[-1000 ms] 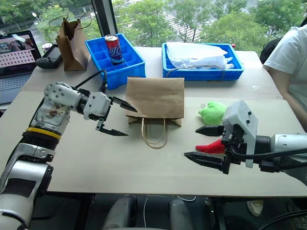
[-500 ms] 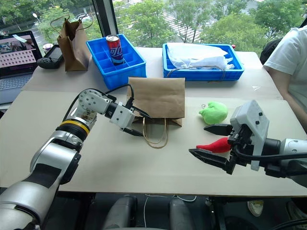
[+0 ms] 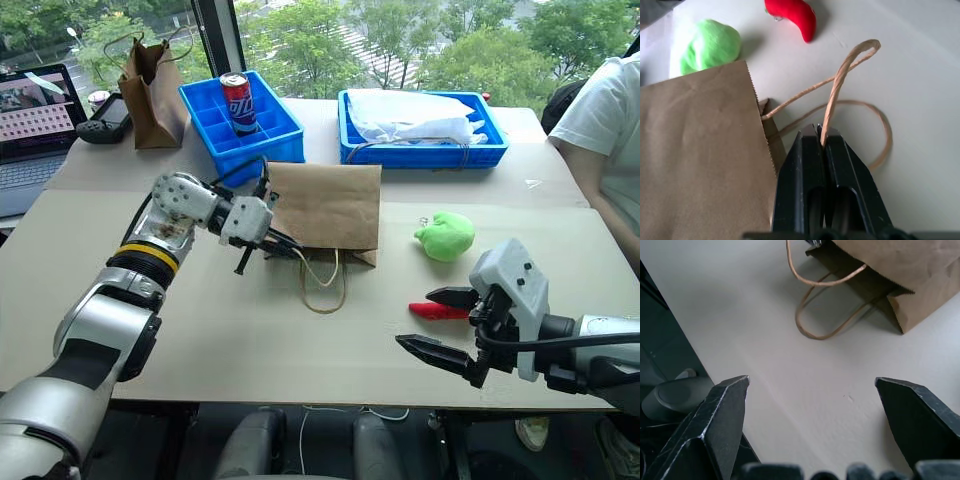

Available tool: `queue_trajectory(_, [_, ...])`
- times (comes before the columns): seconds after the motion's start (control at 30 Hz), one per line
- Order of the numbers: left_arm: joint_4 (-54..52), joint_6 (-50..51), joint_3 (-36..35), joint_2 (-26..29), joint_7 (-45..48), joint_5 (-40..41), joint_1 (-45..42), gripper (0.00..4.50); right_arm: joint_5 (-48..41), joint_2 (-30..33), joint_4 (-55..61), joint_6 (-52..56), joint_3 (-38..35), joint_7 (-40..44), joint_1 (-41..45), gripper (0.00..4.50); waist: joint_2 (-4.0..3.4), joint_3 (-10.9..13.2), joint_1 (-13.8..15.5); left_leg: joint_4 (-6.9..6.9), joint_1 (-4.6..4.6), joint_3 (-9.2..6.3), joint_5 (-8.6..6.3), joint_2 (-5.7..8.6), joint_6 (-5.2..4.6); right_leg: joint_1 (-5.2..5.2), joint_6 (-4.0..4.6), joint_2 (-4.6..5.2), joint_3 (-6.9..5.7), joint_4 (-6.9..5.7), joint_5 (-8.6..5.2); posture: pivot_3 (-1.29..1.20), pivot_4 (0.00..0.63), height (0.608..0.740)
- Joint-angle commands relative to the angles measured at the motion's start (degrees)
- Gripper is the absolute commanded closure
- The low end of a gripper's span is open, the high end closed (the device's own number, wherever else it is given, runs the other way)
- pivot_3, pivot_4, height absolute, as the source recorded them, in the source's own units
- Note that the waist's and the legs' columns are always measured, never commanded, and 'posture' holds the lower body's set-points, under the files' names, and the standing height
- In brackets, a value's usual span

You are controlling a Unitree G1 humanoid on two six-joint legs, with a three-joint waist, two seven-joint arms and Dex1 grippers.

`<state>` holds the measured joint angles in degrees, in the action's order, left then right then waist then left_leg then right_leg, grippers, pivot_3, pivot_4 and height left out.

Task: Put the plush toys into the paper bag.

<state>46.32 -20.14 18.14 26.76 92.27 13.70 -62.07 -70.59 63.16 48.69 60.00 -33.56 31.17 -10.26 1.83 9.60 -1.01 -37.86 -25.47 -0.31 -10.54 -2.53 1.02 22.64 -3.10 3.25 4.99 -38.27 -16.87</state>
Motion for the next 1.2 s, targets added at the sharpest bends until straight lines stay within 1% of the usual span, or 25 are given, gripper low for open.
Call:
queue_trajectory(0.03, [-13.8,18.0,-1.2,1.8,0.1,5.5,2.8,4.48,1.8,-5.3,2.1,-2.8,8.1,-6.6,1.8,0.26,0.0,0.0,-0.1,0.0,0.03,0.0,0.0,0.0,0.0,-0.02,0.0,-0.01,0.0,-0.01,0.0,0.0,0.15,0.698])
queue_trajectory(0.1, [-19.7,23.7,-1.7,2.9,-0.1,6.0,4.7,4.5,6.2,-9.7,1.2,-4.0,14.7,-10.9,4.8,0.78,-0.01,0.0,-0.3,-0.01,0.12,-0.03,0.0,-0.02,0.0,-0.12,0.0,-0.03,-0.01,-0.02,-0.01,0.0,0.15,0.698])
queue_trajectory(0.2, [-24.1,26.6,-1.9,4.2,-0.3,5.3,6.1,4.5,10.1,-16.8,0.5,-5.8,22.5,-14.6,8.7,1.75,0.01,0.0,-0.6,-0.02,0.21,0.0,0.04,0.03,0.03,-0.11,0.0,-0.02,0.03,-0.14,-0.01,0.0,0.15,0.698])
queue_trajectory(0.23, [-24.8,28.6,-2.4,4.0,-1.2,5.5,6.0,4.5,12.2,-18.8,0.1,-6.4,25.3,-15.4,9.9,2.17,0.01,0.0,-0.6,-0.03,0.23,-0.02,0.04,-0.08,0.04,-0.13,0.01,-0.13,0.02,-0.14,-0.01,0.0,0.15,0.698])
queue_trajectory(0.37, [-27.1,31.4,-3.6,3.3,-3.4,5.4,6.0,4.5,20.3,-25.8,-3.4,-8.7,33.1,-18.3,13.0,3.48,-0.01,0.0,-0.5,-0.03,0.23,-0.03,0.04,-0.05,0.04,-0.09,0.02,-0.12,0.03,-0.21,-0.02,0.0,0.15,0.698])
queue_trajectory(0.43, [-30.2,35.1,-4.8,1.7,-6.5,7.0,6.2,4.5,23.8,-30.3,-5.9,-11.4,36.6,-19.1,13.1,4.17,0.0,0.0,-0.2,-0.03,0.22,-0.03,0.04,-0.02,0.04,-0.08,0.01,-0.09,0.03,-0.21,-0.02,0.0,0.15,0.698])
queue_trajectory(0.47, [-32.1,36.4,-5.0,1.2,-7.6,7.3,6.7,4.5,26.7,-31.2,-7.0,-12.7,38.6,-18.8,13.0,4.48,-0.01,0.0,-0.1,-0.03,0.21,-0.05,0.04,-0.04,0.04,-0.08,0.02,-0.11,0.02,-0.2,-0.02,0.0,0.15,0.698])
queue_trajectory(0.53, [-35.9,39.7,-5.5,0.8,-9.3,8.1,7.8,4.5,30.1,-34.1,-9.1,-15.5,40.0,-19.0,13.1,4.48,-0.01,0.0,0.0,-0.03,0.17,-0.05,0.04,0.0,0.04,-0.04,0.0,-0.08,0.04,-0.21,-0.03,0.0,0.15,0.698])
queue_trajectory(0.6, [-40.1,42.8,-6.2,0.7,-10.2,10.2,9.6,4.5,33.2,-37.3,-11.7,-19.6,39.8,-19.5,13.5,4.48,-0.02,0.0,0.0,-0.03,0.17,-0.03,0.04,0.01,0.04,-0.03,0.01,-0.07,0.07,-0.21,-0.03,0.0,0.15,0.698])
queue_trajectory(0.67, [-42.7,43.3,-5.5,1.0,-10.4,10.0,12.0,4.5,37.8,-38.8,-15.6,-24.9,40.9,-17.7,13.1,4.48,-0.03,0.0,-0.1,-0.03,0.18,-0.04,0.04,-0.02,0.04,-0.01,0.01,-0.09,0.06,-0.27,-0.02,0.0,0.15,0.698])
queue_trajectory(0.8, [-44.2,45.0,-5.7,0.9,-11.7,10.1,13.1,4.5,43.1,-41.9,-21.7,-31.7,41.5,-16.0,14.6,4.48,-0.03,0.0,-0.1,-0.03,0.24,-0.02,0.05,-0.03,0.06,0.01,0.02,-0.12,0.07,-0.39,-0.03,0.0,0.15,0.698])
queue_trajectory(1.03, [-44.2,48.4,-6.7,-1.6,-15.7,11.0,12.1,4.5,52.6,-46.3,-34.5,-39.8,44.6,-14.5,17.6,4.48,-0.03,0.0,-0.1,-0.04,0.23,-0.01,0.07,-0.03,0.08,0.05,0.03,-0.13,0.08,-0.45,-0.03,0.0,0.15,0.698])
queue_trajectory(1.07, [-45.0,50.3,-7.1,-1.8,-16.3,12.0,12.2,4.5,54.1,-46.4,-35.9,-41.0,45.1,-14.3,17.8,4.48,-0.03,0.0,-0.1,-0.04,0.23,-0.01,0.07,-0.02,0.08,0.07,0.03,-0.12,0.09,-0.46,-0.03,0.0,0.15,0.698])
queue_trajectory(1.13, [-44.9,62.1,-10.4,-2.7,-19.2,18.4,11.6,4.5,56.3,-46.0,-38.7,-42.0,45.9,-13.2,18.5,4.48,-0.03,0.0,-0.1,-0.04,0.22,0.01,0.07,0.0,0.08,0.09,0.03,-0.11,0.1,-0.48,-0.03,0.0,0.15,0.698])
queue_trajectory(1.17, [-44.4,66.4,-11.8,-3.0,-20.5,20.8,11.3,4.5,57.2,-45.8,-39.5,-42.4,46.0,-12.8,18.8,4.48,-0.03,0.0,-0.1,-0.04,0.21,0.01,0.07,-0.01,0.08,0.11,0.03,-0.11,0.11,-0.5,-0.03,0.0,0.15,0.698])
queue_trajectory(1.2, [-42.5,69.2,-12.6,-2.8,-22.1,21.0,10.6,4.5,57.7,-45.7,-40.2,-42.0,46.2,-12.3,19.0,4.48,-0.03,0.0,-0.2,-0.04,0.23,0.0,0.07,-0.02,0.08,0.09,0.03,-0.11,0.1,-0.53,-0.03,0.0,0.15,0.698])
